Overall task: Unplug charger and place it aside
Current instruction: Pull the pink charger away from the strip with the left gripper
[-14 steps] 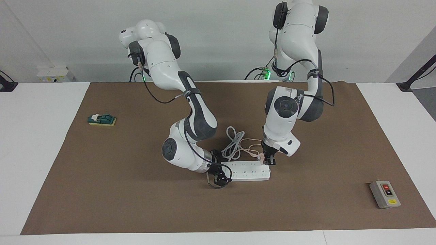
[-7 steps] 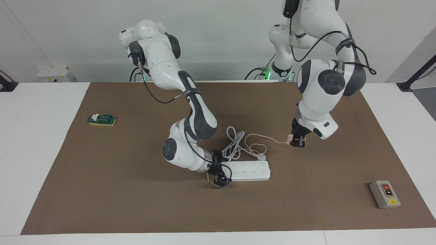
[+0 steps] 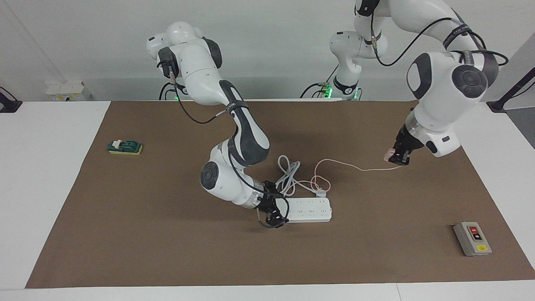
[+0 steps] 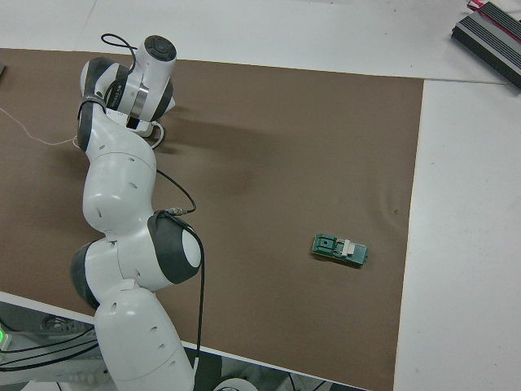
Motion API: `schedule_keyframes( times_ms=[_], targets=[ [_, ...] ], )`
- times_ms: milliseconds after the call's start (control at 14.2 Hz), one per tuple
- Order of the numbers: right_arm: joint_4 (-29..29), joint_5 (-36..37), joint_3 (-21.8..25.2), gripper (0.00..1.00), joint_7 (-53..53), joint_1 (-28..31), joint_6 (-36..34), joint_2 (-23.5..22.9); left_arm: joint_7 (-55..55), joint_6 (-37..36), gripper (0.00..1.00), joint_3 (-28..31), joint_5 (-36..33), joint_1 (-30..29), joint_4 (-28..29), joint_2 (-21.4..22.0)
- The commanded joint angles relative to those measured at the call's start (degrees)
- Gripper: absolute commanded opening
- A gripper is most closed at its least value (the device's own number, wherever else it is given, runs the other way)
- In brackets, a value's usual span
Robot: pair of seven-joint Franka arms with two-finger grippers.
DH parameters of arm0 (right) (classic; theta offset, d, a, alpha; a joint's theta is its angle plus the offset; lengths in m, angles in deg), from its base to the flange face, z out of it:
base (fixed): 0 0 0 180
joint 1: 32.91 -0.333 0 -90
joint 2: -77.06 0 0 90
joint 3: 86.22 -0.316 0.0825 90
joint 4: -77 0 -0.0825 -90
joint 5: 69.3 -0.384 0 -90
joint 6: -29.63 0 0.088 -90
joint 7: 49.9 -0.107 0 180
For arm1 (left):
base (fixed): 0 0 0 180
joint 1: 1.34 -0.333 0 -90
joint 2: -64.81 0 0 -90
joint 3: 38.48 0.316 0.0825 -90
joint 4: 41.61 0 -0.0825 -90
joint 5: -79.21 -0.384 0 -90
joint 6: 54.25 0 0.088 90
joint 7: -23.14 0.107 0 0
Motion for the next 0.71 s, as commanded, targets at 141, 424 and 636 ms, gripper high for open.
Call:
schedule_keyframes(
  times_ms=[141,424,636],
  targets=[
    [4.57,1.4,0.42,1.0,-1.26,2.06,-5.15,7.59,19.18,2.24,0.0,-0.42,0.39,-7.92,7.93,5.04],
    [5.99,5.26,2.62,1.0,-0.56,3.99,-13.05,13.74,26.6,16.21,0.0,-0.51,0.39,-10.21,21.91,10.23],
    [6.77,11.31,3.15,1.0,1.98,6.37,-19.38,19.36,27.38,17.2,0.44,-0.86,0.39,-8.98,23.16,10.76]
  ],
)
